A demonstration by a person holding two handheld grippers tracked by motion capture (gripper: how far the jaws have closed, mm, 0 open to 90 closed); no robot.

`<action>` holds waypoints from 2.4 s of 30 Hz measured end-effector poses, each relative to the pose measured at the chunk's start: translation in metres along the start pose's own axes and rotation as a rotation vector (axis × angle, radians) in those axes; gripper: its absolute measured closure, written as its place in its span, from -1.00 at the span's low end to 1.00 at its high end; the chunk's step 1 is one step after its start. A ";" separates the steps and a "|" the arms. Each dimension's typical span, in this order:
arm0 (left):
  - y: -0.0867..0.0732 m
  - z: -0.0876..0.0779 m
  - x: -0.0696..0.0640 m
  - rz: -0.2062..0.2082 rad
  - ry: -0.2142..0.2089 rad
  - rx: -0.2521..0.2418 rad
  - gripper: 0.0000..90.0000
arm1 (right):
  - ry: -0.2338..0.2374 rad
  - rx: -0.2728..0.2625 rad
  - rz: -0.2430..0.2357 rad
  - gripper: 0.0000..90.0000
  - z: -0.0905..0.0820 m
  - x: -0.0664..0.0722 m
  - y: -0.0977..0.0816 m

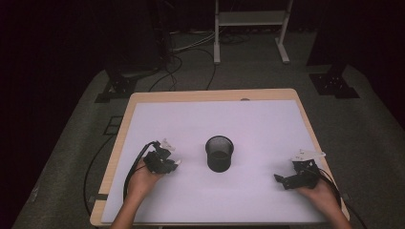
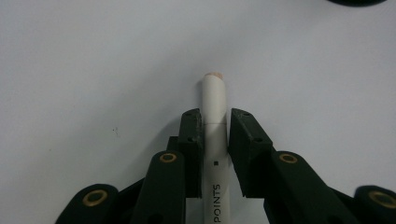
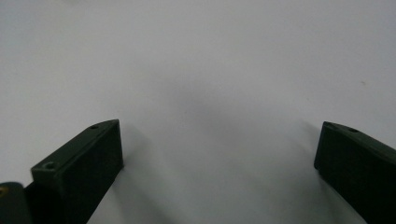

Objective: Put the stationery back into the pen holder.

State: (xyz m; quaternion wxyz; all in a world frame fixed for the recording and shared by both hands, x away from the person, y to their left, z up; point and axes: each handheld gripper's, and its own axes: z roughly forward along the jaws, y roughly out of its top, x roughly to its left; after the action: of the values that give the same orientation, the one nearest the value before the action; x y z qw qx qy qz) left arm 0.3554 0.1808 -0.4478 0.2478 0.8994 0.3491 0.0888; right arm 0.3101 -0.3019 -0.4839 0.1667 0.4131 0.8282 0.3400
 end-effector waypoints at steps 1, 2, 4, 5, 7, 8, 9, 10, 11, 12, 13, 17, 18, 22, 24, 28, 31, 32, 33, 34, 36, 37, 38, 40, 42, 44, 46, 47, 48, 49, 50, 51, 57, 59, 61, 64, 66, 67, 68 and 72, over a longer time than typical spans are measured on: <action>0.004 0.001 -0.001 0.003 0.001 0.029 0.62 | 0.000 0.000 0.000 -1.00 0.000 0.000 0.000; 0.006 0.001 -0.001 0.004 0.004 0.043 0.61 | 0.000 0.000 0.000 -1.00 0.000 0.000 0.000; 0.010 0.002 -0.002 0.011 0.007 0.070 0.61 | 0.000 0.000 0.000 -1.00 0.000 0.000 0.000; 0.011 0.002 -0.002 0.009 0.006 0.081 0.61 | 0.000 0.000 0.000 -1.00 0.000 0.000 0.000; 0.013 0.002 -0.002 0.009 0.005 0.093 0.61 | 0.000 0.000 0.000 -1.00 0.000 0.000 0.000; 0.015 0.003 -0.001 0.008 0.002 0.104 0.61 | 0.000 0.000 0.000 -1.00 0.000 0.000 0.000; 0.018 0.004 0.000 0.007 -0.003 0.123 0.62 | 0.000 0.000 0.000 -1.00 0.000 0.000 0.000; 0.019 0.004 0.000 0.006 -0.003 0.139 0.62 | 0.000 0.000 0.000 -1.00 0.000 0.000 0.000; 0.019 0.004 0.000 0.006 -0.003 0.139 0.64 | 0.000 0.000 0.000 -1.00 0.000 0.000 0.000; 0.023 0.005 0.000 0.007 0.001 0.168 0.65 | 0.000 0.001 0.000 -1.00 0.000 0.000 0.000; 0.023 0.005 0.000 0.007 0.001 0.168 0.66 | 0.000 0.001 0.000 -1.00 0.000 0.000 0.000; 0.029 0.007 0.003 -0.001 -0.008 0.213 0.74 | 0.000 0.000 0.000 -1.00 0.000 0.000 0.000; 0.029 0.007 0.003 -0.001 -0.008 0.213 0.74 | 0.000 0.000 0.000 -1.00 0.000 0.000 0.000; 0.026 0.006 0.006 -0.016 -0.025 0.183 0.74 | 0.000 0.000 0.000 -1.00 0.000 0.000 0.000; 0.023 0.005 0.007 -0.030 -0.032 0.165 0.74 | 0.000 0.000 0.000 -1.00 0.000 0.000 0.000; 0.020 0.002 0.007 -0.028 -0.039 0.115 0.74 | 0.000 0.000 0.000 -1.00 0.000 0.000 0.000; 0.019 -0.001 0.008 -0.028 -0.058 0.076 0.75 | 0.000 0.000 0.000 -1.00 0.000 0.000 0.000; 0.020 -0.004 0.008 -0.032 -0.058 0.061 0.75 | 0.000 0.000 0.000 -1.00 0.000 0.000 0.000; 0.020 -0.007 0.008 -0.033 -0.063 0.044 0.74 | 0.000 0.000 0.000 -1.00 0.000 0.000 0.000; 0.021 -0.011 0.008 -0.040 -0.077 0.004 0.74 | 0.000 0.000 0.000 -1.00 0.000 0.000 0.000; 0.022 -0.018 0.007 -0.039 -0.092 -0.038 0.74 | 0.000 0.000 0.000 -1.00 0.000 0.000 0.000; 0.023 -0.022 0.007 -0.037 -0.095 -0.057 0.74 | 0.000 0.000 0.000 -1.00 0.000 0.000 0.000; 0.024 -0.025 0.007 -0.036 -0.100 -0.077 0.75 | 0.000 0.000 0.000 -1.00 0.000 0.000 0.000; 0.025 -0.032 0.006 -0.031 -0.109 -0.125 0.74 | 0.000 0.000 0.000 -1.00 0.000 0.000 0.000; 0.026 -0.039 0.005 -0.029 -0.123 -0.177 0.74 | 0.000 0.000 0.000 -1.00 0.000 0.000 0.000; 0.028 -0.045 0.003 -0.016 -0.130 -0.215 0.74 | 0.000 0.000 0.000 -1.00 0.000 0.000 0.000; 0.029 -0.050 0.002 -0.012 -0.135 -0.258 0.74 | 0.000 0.000 0.000 -1.00 0.000 0.000 0.000; 0.030 -0.052 0.002 -0.005 -0.138 -0.275 0.74 | 0.000 0.000 0.000 -1.00 0.000 0.000 0.000; 0.031 -0.054 0.001 -0.013 -0.143 -0.302 0.74 | 0.000 0.000 0.001 -1.00 0.000 0.000 0.000; 0.032 -0.056 0.001 -0.007 -0.149 -0.317 0.74 | 0.000 0.000 0.001 -1.00 0.000 0.000 0.000; 0.033 -0.058 0.001 -0.002 -0.152 -0.333 0.74 | 0.000 0.000 0.001 -1.00 0.000 0.000 0.000; 0.034 -0.060 0.000 0.002 -0.154 -0.345 0.74 | 0.000 0.000 0.001 -1.00 0.000 0.000 0.000; 0.044 -0.070 -0.003 0.021 -0.168 -0.410 0.74 | 0.000 0.000 0.001 -1.00 0.000 0.000 0.000; 0.049 -0.074 -0.004 0.027 -0.183 -0.435 0.74 | 0.000 0.000 0.001 -1.00 0.000 0.000 0.000; 0.054 -0.077 -0.006 0.041 -0.182 -0.459 0.74 | 0.000 -0.001 0.001 -1.00 0.000 0.000 0.000; 0.064 -0.082 -0.009 0.057 -0.194 -0.501 0.74 | 0.000 -0.001 -0.001 -1.00 0.000 0.000 0.000; 0.069 -0.083 -0.011 0.064 -0.202 -0.523 0.74 | 0.000 -0.001 0.000 -1.00 0.000 0.000 0.000; 0.072 -0.084 -0.012 0.071 -0.207 -0.534 0.74 | 0.000 -0.001 0.000 -1.00 0.000 0.000 0.000; 0.075 -0.085 -0.014 0.071 -0.213 -0.547 0.74 | 0.000 -0.001 0.000 -1.00 0.000 0.000 0.000; 0.086 -0.087 -0.018 0.096 -0.219 -0.569 0.74 | 0.000 0.000 0.002 -1.00 0.000 0.000 0.000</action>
State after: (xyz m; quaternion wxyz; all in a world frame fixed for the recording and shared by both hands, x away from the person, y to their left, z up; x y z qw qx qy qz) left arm 0.3630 0.1477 -0.3291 0.5213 0.8135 0.2387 0.0972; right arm 0.3101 -0.3019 -0.4839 0.1662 0.4140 0.8277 0.3403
